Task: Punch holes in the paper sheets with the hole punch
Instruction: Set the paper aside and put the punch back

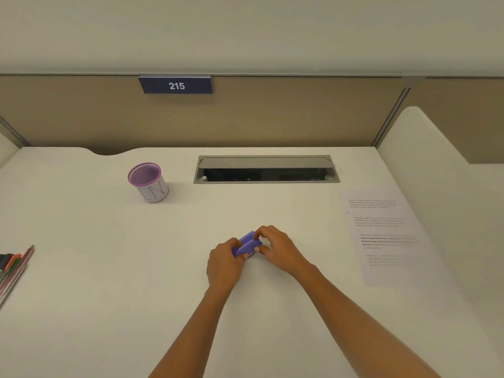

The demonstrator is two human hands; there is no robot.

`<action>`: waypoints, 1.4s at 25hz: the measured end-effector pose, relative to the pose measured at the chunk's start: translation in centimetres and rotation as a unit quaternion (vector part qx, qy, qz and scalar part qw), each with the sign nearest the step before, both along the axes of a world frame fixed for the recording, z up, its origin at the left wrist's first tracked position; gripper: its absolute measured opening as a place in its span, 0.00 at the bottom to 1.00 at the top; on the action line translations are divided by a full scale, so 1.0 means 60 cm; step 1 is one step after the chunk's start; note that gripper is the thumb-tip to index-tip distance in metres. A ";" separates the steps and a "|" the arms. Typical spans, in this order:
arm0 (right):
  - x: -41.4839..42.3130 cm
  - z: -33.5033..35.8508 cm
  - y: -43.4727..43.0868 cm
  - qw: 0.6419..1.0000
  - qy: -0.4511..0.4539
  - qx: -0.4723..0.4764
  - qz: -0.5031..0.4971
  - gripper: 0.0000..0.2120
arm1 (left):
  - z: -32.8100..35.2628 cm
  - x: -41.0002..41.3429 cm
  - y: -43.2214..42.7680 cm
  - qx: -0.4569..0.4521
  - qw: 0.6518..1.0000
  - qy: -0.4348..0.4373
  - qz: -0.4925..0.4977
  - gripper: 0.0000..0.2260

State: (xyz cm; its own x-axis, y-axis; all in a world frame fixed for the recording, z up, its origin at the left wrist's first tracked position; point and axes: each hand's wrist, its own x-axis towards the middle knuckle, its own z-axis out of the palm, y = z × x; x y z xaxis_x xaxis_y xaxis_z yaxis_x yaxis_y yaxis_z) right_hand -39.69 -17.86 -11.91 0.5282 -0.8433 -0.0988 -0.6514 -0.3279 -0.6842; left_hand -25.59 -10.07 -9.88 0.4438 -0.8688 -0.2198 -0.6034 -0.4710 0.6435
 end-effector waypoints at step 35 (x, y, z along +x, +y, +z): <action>0.043 0.056 -0.053 0.957 -0.166 0.067 -0.227 0.11 | 0.022 0.099 -0.094 -0.085 0.988 0.118 -0.061 0.22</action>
State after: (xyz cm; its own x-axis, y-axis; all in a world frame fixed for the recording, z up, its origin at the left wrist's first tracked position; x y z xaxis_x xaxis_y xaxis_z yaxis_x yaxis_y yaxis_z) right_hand -37.14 -21.04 -8.56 0.1311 -0.9850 -0.1123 -0.4448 0.0428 -0.8946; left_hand -19.65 -15.70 -8.54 0.2878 -0.9456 -0.1516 -0.4723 -0.2778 0.8365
